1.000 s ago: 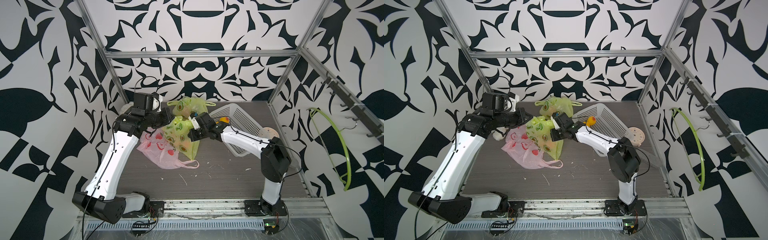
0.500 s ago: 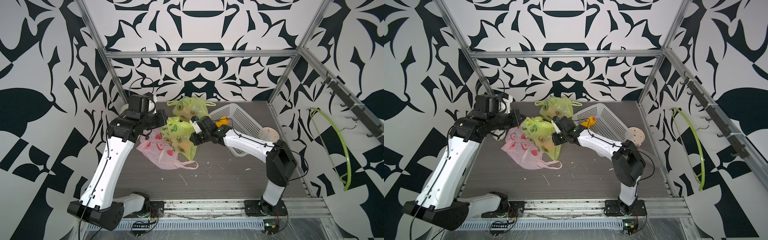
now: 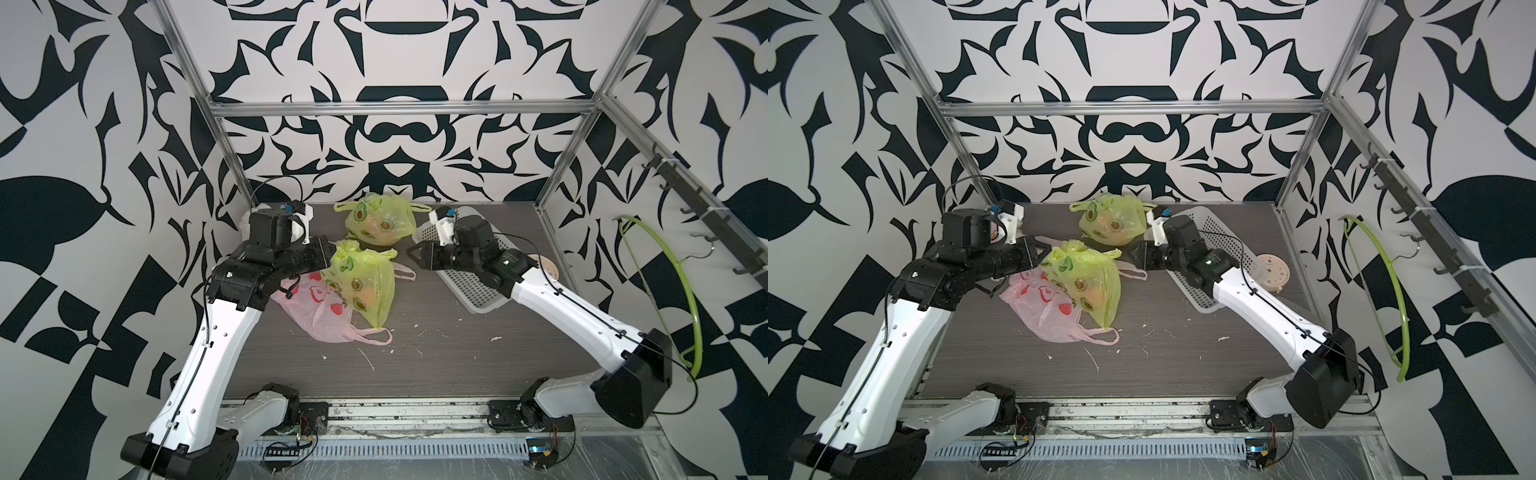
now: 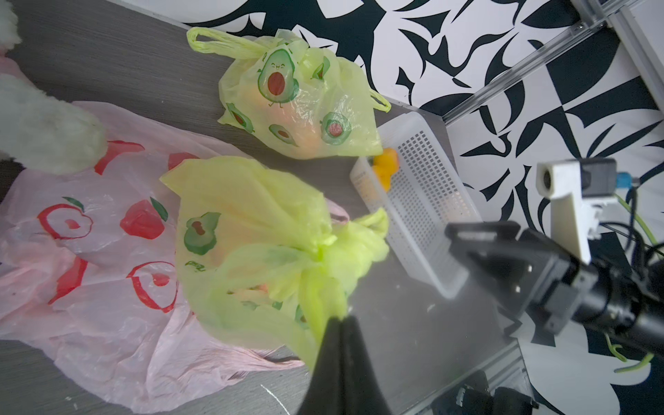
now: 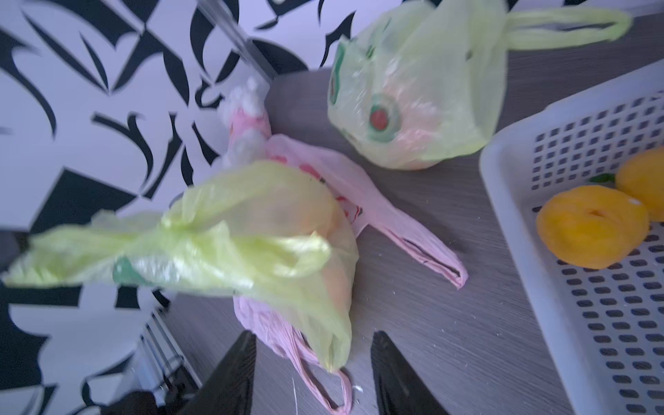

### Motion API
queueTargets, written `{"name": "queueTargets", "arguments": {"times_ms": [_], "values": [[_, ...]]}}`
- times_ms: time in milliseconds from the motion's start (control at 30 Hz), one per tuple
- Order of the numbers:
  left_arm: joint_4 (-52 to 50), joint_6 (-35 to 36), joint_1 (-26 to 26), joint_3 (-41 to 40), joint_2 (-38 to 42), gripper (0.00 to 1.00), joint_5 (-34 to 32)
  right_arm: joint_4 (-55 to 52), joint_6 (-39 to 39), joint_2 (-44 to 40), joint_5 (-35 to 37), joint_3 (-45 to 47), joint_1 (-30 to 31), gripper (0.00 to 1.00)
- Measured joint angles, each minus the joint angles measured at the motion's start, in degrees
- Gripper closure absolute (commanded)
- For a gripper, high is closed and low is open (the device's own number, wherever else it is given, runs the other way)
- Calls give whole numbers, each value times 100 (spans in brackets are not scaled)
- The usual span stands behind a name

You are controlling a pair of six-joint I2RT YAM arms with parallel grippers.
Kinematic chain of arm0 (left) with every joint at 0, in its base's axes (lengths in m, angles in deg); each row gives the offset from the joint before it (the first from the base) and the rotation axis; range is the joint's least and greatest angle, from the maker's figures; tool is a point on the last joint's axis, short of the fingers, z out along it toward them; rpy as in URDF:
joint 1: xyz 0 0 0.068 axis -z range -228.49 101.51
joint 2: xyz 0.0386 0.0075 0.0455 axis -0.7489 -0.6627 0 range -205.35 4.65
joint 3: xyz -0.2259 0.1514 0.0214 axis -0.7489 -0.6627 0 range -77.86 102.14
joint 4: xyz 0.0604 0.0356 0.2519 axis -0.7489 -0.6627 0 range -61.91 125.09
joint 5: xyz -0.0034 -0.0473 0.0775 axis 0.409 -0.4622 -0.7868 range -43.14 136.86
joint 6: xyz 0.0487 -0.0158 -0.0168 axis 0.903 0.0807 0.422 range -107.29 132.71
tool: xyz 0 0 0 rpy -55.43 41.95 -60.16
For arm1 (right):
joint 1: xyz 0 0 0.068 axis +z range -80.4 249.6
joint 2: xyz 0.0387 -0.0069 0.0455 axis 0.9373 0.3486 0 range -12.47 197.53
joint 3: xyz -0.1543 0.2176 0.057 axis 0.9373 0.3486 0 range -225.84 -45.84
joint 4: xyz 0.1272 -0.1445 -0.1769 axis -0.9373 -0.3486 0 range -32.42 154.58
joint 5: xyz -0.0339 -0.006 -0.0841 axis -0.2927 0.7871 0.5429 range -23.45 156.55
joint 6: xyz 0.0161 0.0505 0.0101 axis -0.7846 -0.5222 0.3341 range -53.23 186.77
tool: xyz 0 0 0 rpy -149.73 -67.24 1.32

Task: Place the peach into a plastic bag & tie a knot
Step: Tie the plastic bag at the center of the board.

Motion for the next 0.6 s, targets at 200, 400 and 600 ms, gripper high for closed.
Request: {"name": "queueTargets", "arguments": {"times_ms": [200, 400, 600], "values": [[372, -13, 0, -107, 138, 100, 258, 1029, -1119, 741, -861, 280, -302, 45], [509, -17, 0, -210, 264, 100, 415, 2319, -2533, 1545, -1429, 713, -479, 42], [595, -24, 0, -302, 264, 100, 501, 3289, -3405, 1878, -1683, 717, -354, 41]]}}
